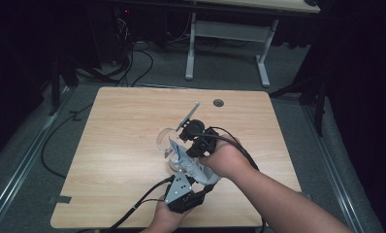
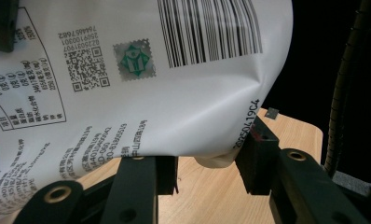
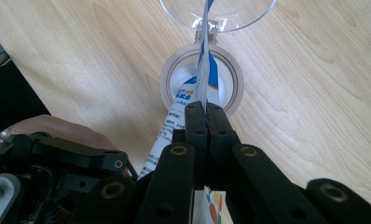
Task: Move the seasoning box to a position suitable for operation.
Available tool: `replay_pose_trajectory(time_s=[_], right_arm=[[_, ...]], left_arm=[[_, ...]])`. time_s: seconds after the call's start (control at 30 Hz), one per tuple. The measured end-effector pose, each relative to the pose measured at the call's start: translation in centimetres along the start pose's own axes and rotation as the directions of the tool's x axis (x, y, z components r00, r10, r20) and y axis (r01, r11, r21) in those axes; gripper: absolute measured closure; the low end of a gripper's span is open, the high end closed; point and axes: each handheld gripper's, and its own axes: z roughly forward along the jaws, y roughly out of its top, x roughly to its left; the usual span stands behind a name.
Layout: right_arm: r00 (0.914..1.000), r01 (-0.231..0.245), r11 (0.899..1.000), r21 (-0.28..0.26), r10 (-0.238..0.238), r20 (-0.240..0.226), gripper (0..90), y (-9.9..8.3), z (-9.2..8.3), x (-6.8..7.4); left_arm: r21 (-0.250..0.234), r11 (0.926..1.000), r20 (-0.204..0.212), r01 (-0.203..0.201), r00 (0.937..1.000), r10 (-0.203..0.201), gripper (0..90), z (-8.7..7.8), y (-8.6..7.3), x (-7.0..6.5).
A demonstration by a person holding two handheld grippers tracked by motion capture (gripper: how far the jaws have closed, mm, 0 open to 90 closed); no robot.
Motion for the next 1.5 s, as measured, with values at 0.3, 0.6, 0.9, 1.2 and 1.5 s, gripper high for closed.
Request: replay_pose_trajectory(time_s=[0.3, 0.6, 0.9, 1.2, 1.5], right_arm=[[1.0000, 0.002, 1.000, -0.001, -0.002, -0.001, 90.0, 0.04, 0.08, 0.05], [1.0000, 0.004, 1.000, -0.001, -0.004, -0.003, 89.9, 0.11, 0.17, 0.14], [1.0000, 0.004, 1.000, -0.001, -0.004, 0.000, 89.9, 0.06, 0.13, 0.16], [1.0000, 0.009, 1.000, -0.005, -0.009, 0.001, 89.9, 0.06, 0.10, 0.15], [1.0000, 0.007, 1.000, -0.005, -0.007, -0.001, 89.9, 0.04, 0.09, 0.08]], left_arm=[[-0.003, 1.0000, -0.001, -0.001, 1.0000, 0.001, 63.7, -0.04, 0.02, 0.01], [-0.005, 1.0000, -0.001, 0.000, 1.0000, 0.000, 63.7, -0.08, 0.05, 0.01], [-0.007, 1.0000, -0.001, -0.001, 1.0000, 0.001, 63.7, -0.08, 0.06, -0.04], [-0.008, 1.0000, -0.001, -0.002, 1.0000, 0.002, 63.7, -0.07, 0.08, -0.04], [-0.007, 1.0000, 0.000, -0.001, 1.0000, 0.001, 63.7, -0.06, 0.14, -0.03]])
